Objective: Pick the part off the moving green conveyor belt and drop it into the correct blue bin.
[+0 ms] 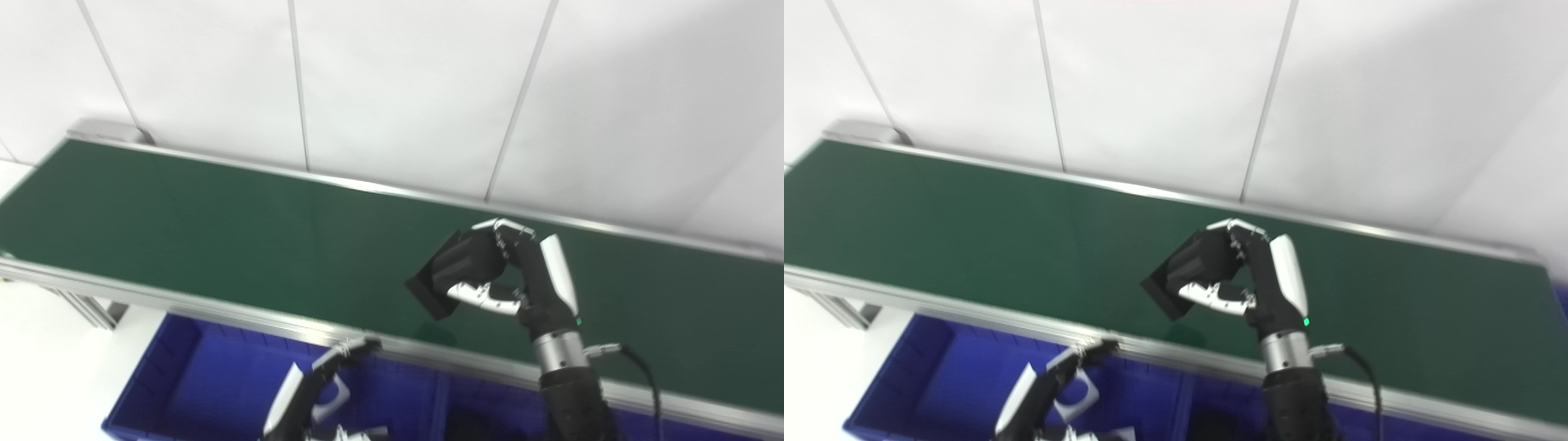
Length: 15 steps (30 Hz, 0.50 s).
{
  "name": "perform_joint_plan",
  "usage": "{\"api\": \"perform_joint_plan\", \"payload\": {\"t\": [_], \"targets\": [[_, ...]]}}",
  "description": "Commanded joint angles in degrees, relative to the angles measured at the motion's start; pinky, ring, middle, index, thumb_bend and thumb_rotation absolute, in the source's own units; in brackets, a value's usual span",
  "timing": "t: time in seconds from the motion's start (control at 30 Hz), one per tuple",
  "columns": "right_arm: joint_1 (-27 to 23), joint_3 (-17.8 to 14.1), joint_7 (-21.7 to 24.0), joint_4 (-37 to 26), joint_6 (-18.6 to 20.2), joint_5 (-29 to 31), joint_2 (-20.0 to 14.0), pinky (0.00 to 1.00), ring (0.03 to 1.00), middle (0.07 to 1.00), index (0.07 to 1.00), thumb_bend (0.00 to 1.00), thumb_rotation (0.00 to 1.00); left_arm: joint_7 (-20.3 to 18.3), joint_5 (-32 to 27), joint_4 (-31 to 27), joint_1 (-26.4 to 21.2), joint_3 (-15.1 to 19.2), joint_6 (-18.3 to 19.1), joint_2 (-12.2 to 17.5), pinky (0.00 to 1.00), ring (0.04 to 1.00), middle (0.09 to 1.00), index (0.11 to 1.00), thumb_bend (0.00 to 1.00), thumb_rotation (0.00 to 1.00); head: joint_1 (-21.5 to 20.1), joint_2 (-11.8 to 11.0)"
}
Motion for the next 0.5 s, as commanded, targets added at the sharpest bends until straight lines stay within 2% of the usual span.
{"api": "perform_joint_plan", "payload": {"t": [0.0,0.13,0.3,0.47], "targets": [[1.1,-1.1,1.0,-4.3,1.4,0.7,-0.6,0.32,0.416,0.523,0.504,0.51,0.0,-2.5,0.4,-3.1,0.2,1.3,-1.2,-0.6,0.81,0.857,0.867,0.805,0.88,0.39,-0.2,0.3],[5.2,-2.3,1.8,-7.9,1.7,1.3,-1.7,0.32,0.414,0.518,0.506,0.51,0.0,-6.4,0.1,-5.6,1.0,3.6,0.8,-1.1,0.82,0.874,0.88,0.81,0.89,0.4,-0.9,2.2],[10.7,-3.2,2.0,-10.5,2.1,0.9,-2.4,0.3,0.397,0.506,0.523,0.51,0.0,-10.2,-0.1,-8.1,1.9,5.7,3.0,-1.3,0.81,0.881,0.891,0.813,0.9,0.38,-2.0,3.3],[16.8,-4.5,0.4,-9.5,-0.7,1.5,-2.9,0.31,0.408,0.505,0.517,0.51,0.0,-13.4,-0.8,-9.2,1.9,7.5,4.0,-1.3,0.81,0.885,0.897,0.819,0.89,0.38,-3.2,4.1]]}}
